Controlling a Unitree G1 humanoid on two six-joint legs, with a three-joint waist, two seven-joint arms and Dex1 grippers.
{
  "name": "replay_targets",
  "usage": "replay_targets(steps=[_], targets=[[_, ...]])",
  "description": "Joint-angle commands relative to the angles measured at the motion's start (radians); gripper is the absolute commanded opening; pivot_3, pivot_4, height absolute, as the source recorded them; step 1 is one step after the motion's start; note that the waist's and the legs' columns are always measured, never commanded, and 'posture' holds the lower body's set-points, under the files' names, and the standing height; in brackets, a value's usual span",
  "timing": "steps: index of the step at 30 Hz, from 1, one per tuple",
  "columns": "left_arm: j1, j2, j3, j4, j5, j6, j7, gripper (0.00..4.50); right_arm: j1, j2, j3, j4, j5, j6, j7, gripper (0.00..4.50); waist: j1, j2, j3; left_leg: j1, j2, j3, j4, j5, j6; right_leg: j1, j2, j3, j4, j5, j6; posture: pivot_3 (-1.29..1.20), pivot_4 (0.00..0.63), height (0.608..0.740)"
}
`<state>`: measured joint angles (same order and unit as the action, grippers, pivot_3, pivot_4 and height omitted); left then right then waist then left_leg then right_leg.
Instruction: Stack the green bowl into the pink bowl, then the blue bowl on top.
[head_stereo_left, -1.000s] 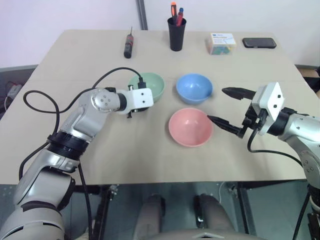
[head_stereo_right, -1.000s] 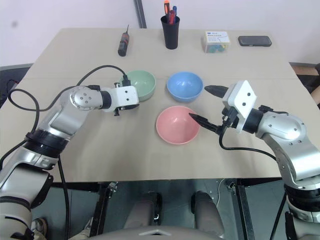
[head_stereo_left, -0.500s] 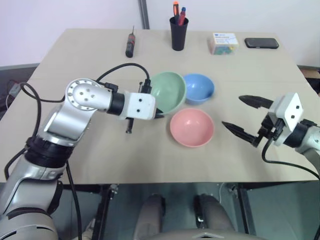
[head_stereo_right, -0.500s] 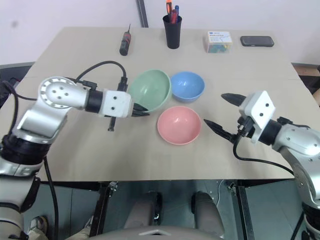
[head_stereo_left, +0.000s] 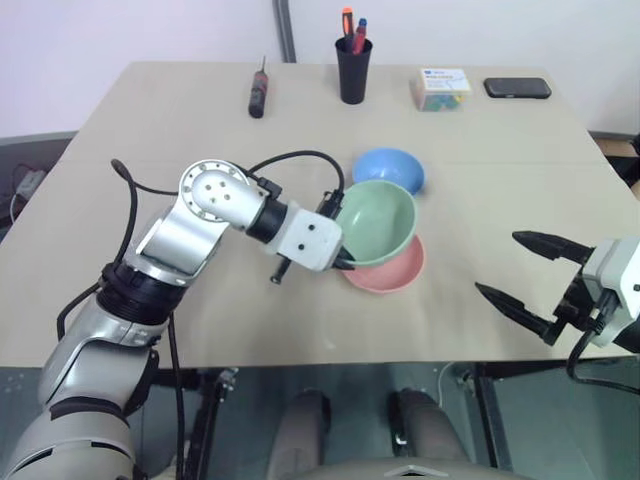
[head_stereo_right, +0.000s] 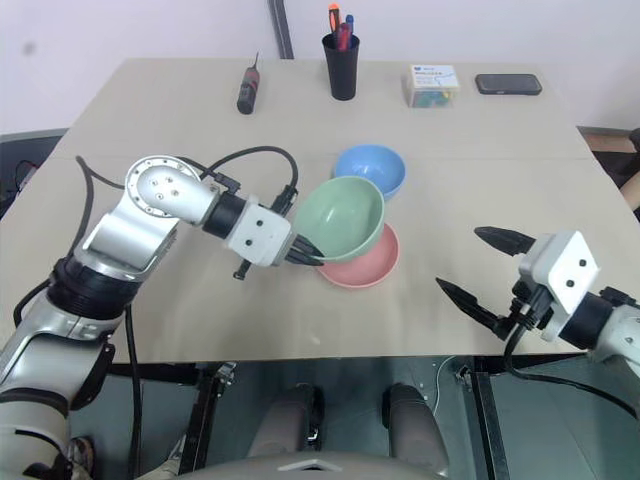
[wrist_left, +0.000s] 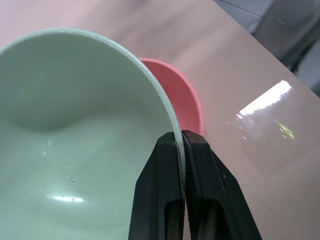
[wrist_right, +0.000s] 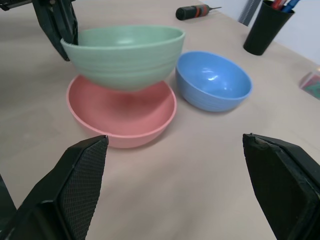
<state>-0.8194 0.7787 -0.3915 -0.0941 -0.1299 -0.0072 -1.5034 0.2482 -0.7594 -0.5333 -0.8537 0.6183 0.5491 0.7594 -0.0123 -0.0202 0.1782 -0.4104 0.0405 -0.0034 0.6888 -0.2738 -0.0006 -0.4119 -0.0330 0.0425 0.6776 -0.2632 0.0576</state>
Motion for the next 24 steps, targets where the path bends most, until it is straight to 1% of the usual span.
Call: replay_targets(steps=[1,2,3,4,5,8,9,11,13,14,15,17,18,19,21,22,23,24], targets=[[-0.033,-0.021,0.010,0.009,-0.015,-0.043,-0.034,1.27,0.019,0.001,-0.062,-0.044,0.022,-0.045,0.011,4.50,0.001,0.000,0.000,0.000,0.000,0.000,0.000,0.000,0.000,0.000,0.000,0.000,0.000,0.000,0.000,0.00,0.150,0.740],[-0.035,-0.030,0.012,0.014,-0.017,-0.055,-0.035,1.53,0.024,-0.001,-0.063,-0.043,0.021,-0.052,0.014,4.50,0.002,0.000,0.000,0.000,0.000,0.000,0.000,0.000,0.000,0.000,0.000,0.000,0.000,0.000,0.000,0.00,0.150,0.740],[-0.035,-0.039,0.017,0.018,-0.020,-0.063,-0.033,1.99,0.027,-0.002,-0.064,-0.043,0.021,-0.056,0.015,4.50,0.004,0.000,0.000,0.000,0.000,0.000,0.000,0.000,0.000,0.000,0.000,0.000,0.000,0.000,0.000,0.00,0.150,0.740],[-0.036,-0.046,0.022,0.018,-0.024,-0.061,-0.031,2.31,0.028,-0.003,-0.063,-0.040,0.021,-0.060,0.016,4.50,0.004,0.000,0.000,0.000,0.000,0.000,0.000,0.000,0.000,0.000,0.000,0.000,0.000,0.000,0.000,0.00,0.150,0.740],[-0.038,-0.053,0.034,0.015,-0.028,-0.050,-0.018,2.81,0.024,-0.006,-0.057,-0.033,0.020,-0.064,0.017,4.50,0.003,0.000,0.000,0.000,0.000,0.000,0.000,0.000,0.000,0.000,0.000,0.000,0.000,0.000,0.000,0.00,0.150,0.740],[-0.041,-0.049,0.083,-0.013,-0.065,0.061,0.021,3.80,-0.019,-0.021,-0.022,0.004,0.024,-0.063,0.018,4.50,0.001,0.000,0.000,0.000,0.000,0.000,0.000,0.000,0.000,0.000,0.000,0.000,0.000,0.000,0.000,0.00,0.150,0.740],[-0.037,-0.034,0.106,-0.030,-0.086,0.117,0.029,4.26,-0.040,-0.030,-0.003,0.023,0.017,-0.060,0.018,4.50,-0.003,0.000,0.000,0.000,0.000,0.000,0.000,0.000,0.000,0.000,0.000,0.000,0.000,0.000,0.000,0.00,0.150,0.740],[0.003,0.010,0.195,-0.080,-0.159,0.257,0.072,4.26,-0.138,-0.073,0.101,0.125,-0.066,-0.088,0.031,4.50,-0.011,0.000,0.000,0.001,0.000,0.001,0.000,0.000,0.000,0.000,0.000,0.001,0.001,0.000,0.000,0.00,0.150,0.740],[0.047,0.034,0.262,-0.121,-0.209,0.362,0.125,4.26,-0.232,-0.101,0.200,0.223,-0.143,-0.136,0.051,4.50,-0.024,0.000,0.000,0.002,0.001,0.002,0.000,0.000,0.000,0.000,0.000,0.002,0.001,0.000,0.000,0.00,0.150,0.740],[0.078,0.039,0.298,-0.145,-0.232,0.416,0.168,4.26,-0.290,-0.110,0.259,0.285,-0.193,-0.179,0.067,4.50,-0.025,0.001,0.000,0.003,0.001,0.002,0.000,0.000,0.000,0.000,0.001,0.002,0.001,0.000,0.000,0.00,0.150,0.740],[0.117,0.008,0.359,-0.166,-0.271,0.424,0.227,4.26,-0.351,-0.118,0.322,0.350,-0.245,-0.218,0.083,4.50,-0.026,0.001,0.000,0.003,0.001,0.002,-0.001,0.000,0.000,0.001,0.000,0.002,0.001,0.000,0.000,0.00,0.150,0.740],[0.209,0.018,0.448,-0.216,-0.323,0.506,0.292,4.26,-0.508,-0.101,0.464,0.520,-0.364,-0.323,0.119,4.50,-0.029,0.001,0.000,0.004,0.001,0.002,-0.001,0.000,0.000,0.002,0.000,0.002,0.001,0.000,0.000,0.00,0.150,0.740],[0.255,0.015,0.485,-0.240,-0.318,0.508,0.333,4.26,-0.584,-0.082,0.527,0.606,-0.419,-0.374,0.132,4.50,-0.032,0.001,0.000,0.006,0.001,0.003,-0.001,0.000,0.000,0.002,0.000,0.003,0.001,0.000,0.000,0.00,0.150,0.740],[0.302,0.007,0.519,-0.264,-0.296,0.469,0.372,4.26,-0.654,-0.060,0.579,0.685,-0.463,-0.422,0.141,4.50,-0.034,0.000,0.000,0.006,0.001,0.003,-0.001,0.000,0.000,0.002,0.000,0.003,0.001,0.000,0.000,0.00,0.150,0.740],[0.390,-0.012,0.622,-0.290,-0.401,0.555,0.420,4.26,-0.804,0.006,0.675,0.868,-0.553,-0.537,0.151,4.50,-0.031,0.000,0.000,0.008,0.001,0.003,-0.003,0.000,0.000,0.002,0.000,0.005,0.001,0.000,0.000,0.00,0.150,0.740],[0.441,-0.006,0.665,-0.313,-0.467,0.615,0.420,4.38,-0.868,0.037,0.713,0.956,-0.593,-0.598,0.156,4.50,-0.035,0.000,0.001,0.008,0.002,0.003,-0.003,0.000,0.000,0.002,0.000,0.005,0.001,0.000,0.000,0.00,0.150,0.740],[0.483,0.001,0.694,-0.337,-0.512,0.650,0.418,4.38,-0.914,0.060,0.740,1.028,-0.621,-0.657,0.162,4.50,-0.032,0.001,0.001,0.009,0.002,0.003,-0.003,0.000,0.000,0.002,0.000,0.007,0.002,0.000,0.000,0.00,0.150,0.740],[0.519,0.004,0.712,-0.359,-0.517,0.643,0.426,4.38,-0.950,0.077,0.761,1.090,-0.644,-0.708,0.170,4.50,-0.031,0.001,0.001,0.009,0.002,0.003,-0.004,0.000,0.000,0.002,0.000,0.007,0.002,0.000,0.000,0.00,0.150,0.740]])
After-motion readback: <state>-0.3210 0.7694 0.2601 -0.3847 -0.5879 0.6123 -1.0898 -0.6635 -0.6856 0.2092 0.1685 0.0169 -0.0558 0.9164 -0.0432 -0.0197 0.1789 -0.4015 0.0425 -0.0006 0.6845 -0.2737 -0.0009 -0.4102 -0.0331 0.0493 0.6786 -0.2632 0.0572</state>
